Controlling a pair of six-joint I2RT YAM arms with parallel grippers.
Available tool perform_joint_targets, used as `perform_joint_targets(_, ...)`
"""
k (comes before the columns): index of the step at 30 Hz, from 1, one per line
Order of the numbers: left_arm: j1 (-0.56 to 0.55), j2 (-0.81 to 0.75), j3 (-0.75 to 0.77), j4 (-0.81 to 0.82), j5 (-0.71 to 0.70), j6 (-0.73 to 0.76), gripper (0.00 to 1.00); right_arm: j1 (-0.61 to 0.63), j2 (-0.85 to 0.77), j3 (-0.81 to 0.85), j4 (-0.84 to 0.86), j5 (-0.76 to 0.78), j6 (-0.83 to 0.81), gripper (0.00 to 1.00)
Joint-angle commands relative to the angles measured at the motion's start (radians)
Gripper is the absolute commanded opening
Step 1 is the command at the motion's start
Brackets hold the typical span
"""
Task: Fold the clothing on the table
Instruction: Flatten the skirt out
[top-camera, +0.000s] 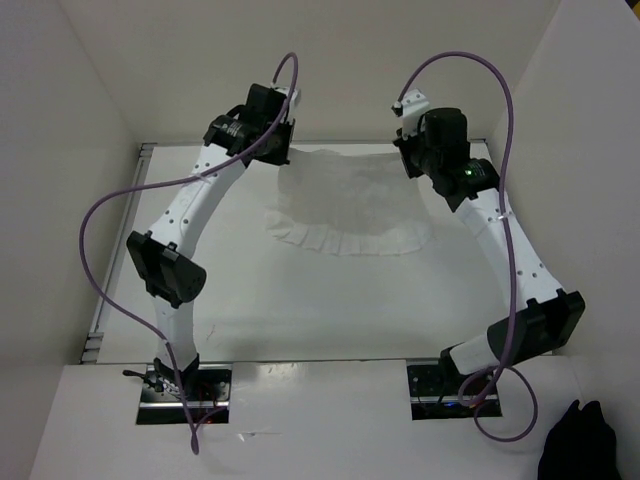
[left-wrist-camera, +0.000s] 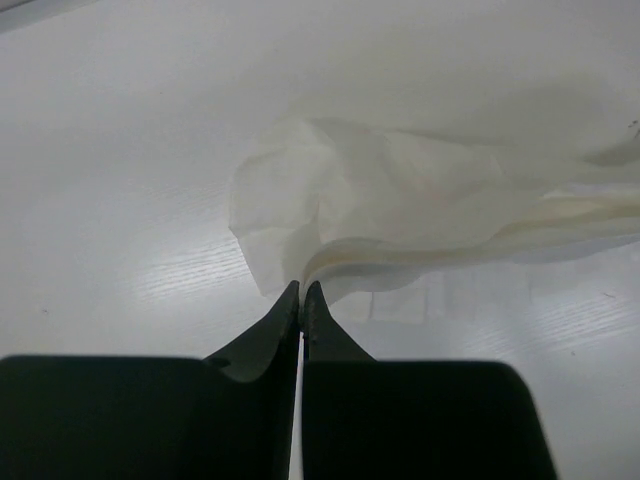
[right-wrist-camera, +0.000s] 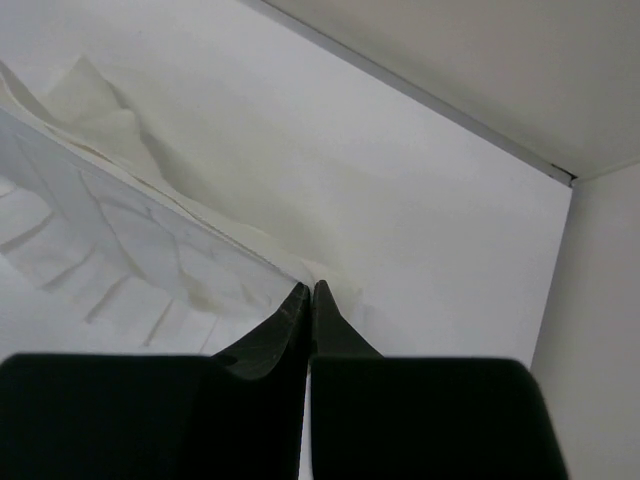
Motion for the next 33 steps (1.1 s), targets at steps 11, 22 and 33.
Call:
perform_joint_targets(11, 0.189, 0.121, 0.296, 0.069, 0.172, 0.058, 0.00, -0.082, 0.320, 0.439, 0.092, -0.164, 0.245, 0.00)
perform_joint_targets(22, 0.121, -0.617, -0.475, 0.535, 0.099, 0.121, 0.00, -0.070, -0.159, -0.029, 0.218, -0.279, 0.124, 0.00)
perform_joint_targets(33, 0.075, -0.907, -1.334, 0.476, 0.240, -0.161, 0.40, -0.091, -0.560, -0.709, -0.006, -0.218, -0.074, 0.56)
